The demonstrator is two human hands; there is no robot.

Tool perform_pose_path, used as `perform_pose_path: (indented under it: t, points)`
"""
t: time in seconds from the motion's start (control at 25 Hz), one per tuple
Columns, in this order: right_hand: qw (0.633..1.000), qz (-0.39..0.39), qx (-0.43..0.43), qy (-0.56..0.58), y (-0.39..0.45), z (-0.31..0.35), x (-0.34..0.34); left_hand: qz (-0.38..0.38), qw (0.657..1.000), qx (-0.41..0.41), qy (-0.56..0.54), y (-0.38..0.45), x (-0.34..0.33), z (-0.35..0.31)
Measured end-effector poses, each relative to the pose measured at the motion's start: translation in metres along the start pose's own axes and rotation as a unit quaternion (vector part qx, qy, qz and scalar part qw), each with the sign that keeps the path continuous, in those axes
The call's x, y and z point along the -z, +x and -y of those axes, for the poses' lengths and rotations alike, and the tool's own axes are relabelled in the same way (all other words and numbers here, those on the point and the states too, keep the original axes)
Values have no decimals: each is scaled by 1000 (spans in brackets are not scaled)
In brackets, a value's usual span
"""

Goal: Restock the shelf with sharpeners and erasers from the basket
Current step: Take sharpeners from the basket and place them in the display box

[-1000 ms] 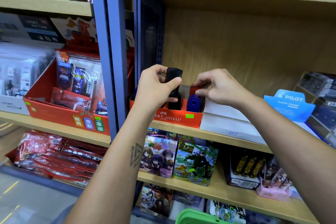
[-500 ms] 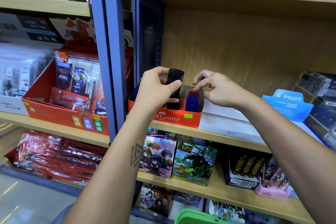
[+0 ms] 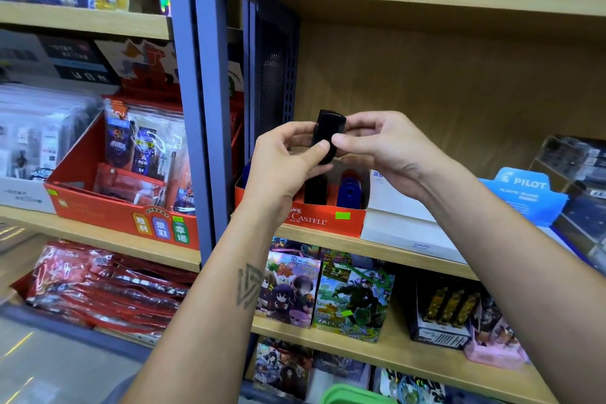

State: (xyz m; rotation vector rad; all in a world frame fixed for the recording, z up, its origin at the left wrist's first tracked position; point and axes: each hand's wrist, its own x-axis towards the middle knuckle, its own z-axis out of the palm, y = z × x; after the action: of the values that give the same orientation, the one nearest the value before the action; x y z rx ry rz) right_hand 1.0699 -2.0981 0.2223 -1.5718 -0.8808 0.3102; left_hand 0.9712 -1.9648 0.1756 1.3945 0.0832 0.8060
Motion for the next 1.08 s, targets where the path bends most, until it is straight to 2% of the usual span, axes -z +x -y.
perform_pose_path:
  t: [0.12, 0.24, 0.28, 0.36, 0.48, 0.6, 0.68, 0.76, 0.88, 1.08]
  points:
    - [988, -43, 111, -94, 3, 1, 1, -28, 997, 6, 69, 3, 3, -7]
    - [947, -40, 205, -243, 3, -2, 0, -14, 996, 75, -39, 3, 2, -15]
    - [942, -26, 215, -258, 2, -5, -1, -11, 997, 68, -47, 2, 2, -14]
    - [957, -13, 190, -220, 0, -7, -1, -10, 999, 31, 3, 2, 3, -9]
    - [984, -51, 108, -131, 3, -4, 0, -3, 997, -3, 74, 5, 6, -2]
    - [983, -45, 110, -136, 7, 2, 1, 5, 995, -22, 98, 6, 7, 2]
    - [979, -70, 124, -146, 9, 4, 2, -8, 992, -36, 121, 7, 7, 2]
    - [967, -120, 123, -186, 14, 2, 6, -31, 970, -71, 232, 9, 11, 1]
    - [954, -141, 104, -245, 23, -8, 5, -35, 891, -133, 434, 5, 15, -1]
    - [927, -108, 82, -349, 30, -24, -4, 108, 832, -163, 518, 7, 23, 8]
